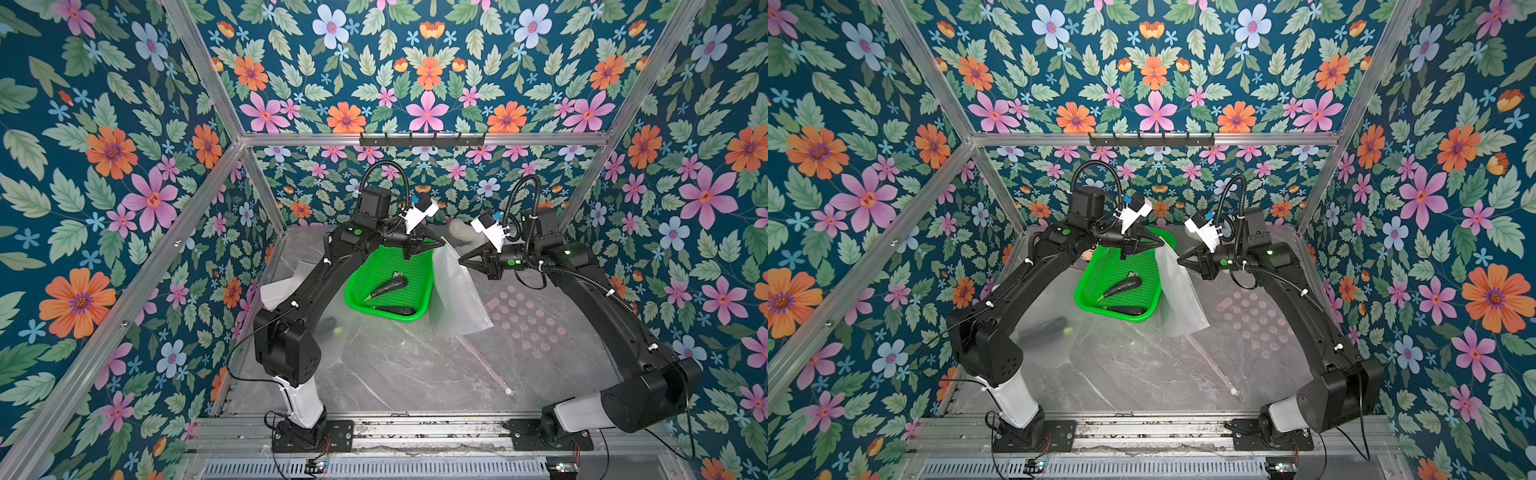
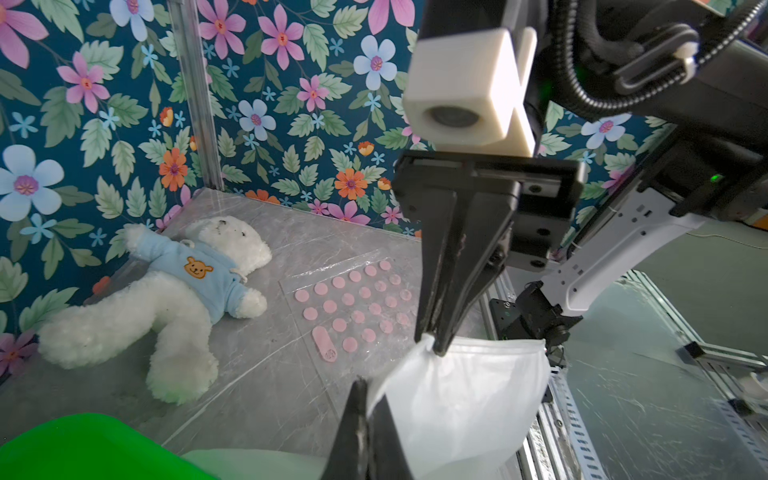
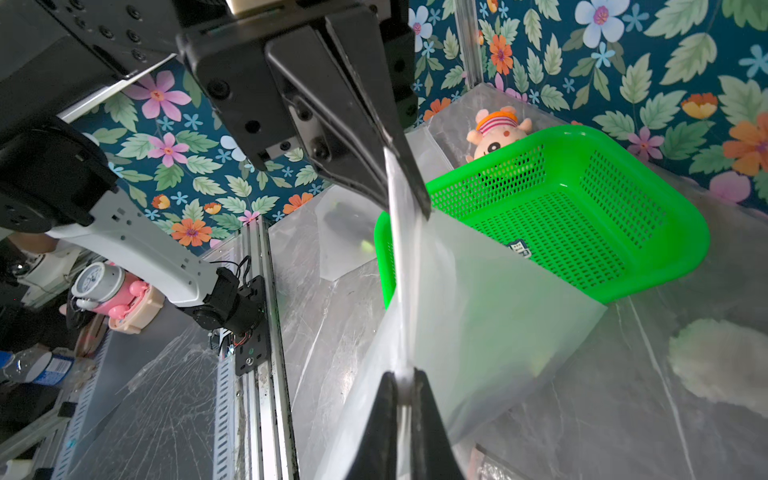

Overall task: Place the eggplant in a zip-top bag and seal the zipper
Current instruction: Zip the zipper on the zipper food storage bag.

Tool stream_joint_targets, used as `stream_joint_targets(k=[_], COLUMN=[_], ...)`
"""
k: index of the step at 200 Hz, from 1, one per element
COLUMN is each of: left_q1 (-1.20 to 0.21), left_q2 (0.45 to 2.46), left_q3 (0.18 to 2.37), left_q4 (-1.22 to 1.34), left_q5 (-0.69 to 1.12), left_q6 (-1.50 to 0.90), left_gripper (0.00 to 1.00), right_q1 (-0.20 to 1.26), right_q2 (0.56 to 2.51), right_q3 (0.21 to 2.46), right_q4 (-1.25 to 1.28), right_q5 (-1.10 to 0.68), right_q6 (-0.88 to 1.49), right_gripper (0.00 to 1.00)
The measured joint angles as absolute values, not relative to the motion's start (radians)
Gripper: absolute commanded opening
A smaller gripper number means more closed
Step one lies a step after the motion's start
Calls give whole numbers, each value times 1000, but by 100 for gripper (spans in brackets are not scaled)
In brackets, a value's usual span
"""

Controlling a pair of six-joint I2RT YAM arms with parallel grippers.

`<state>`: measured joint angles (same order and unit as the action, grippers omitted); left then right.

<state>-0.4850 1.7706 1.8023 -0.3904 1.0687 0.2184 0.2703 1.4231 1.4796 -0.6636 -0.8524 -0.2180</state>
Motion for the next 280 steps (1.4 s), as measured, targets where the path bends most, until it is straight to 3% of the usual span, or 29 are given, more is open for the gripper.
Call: stream_joint_targets(k=[106,268,280], left_q1=[-485,-485,-485], left_q2=[1818,1856,1856], left_q3=[1842,1833,1827], left_q4=[-324,-231,-216], left_q5=[893,871,871], left_q6=[152,108,105], left_gripper=[0,0,0], right_q1=[242,241,241], right_q2=[1296,1095,1094], right_q3=[1273,1129,1149], right_q4=[-688,-828,-845], right_q5=[-723,-617,-601], right_q6=[-20,147,147], right_gripper=[0,0,16])
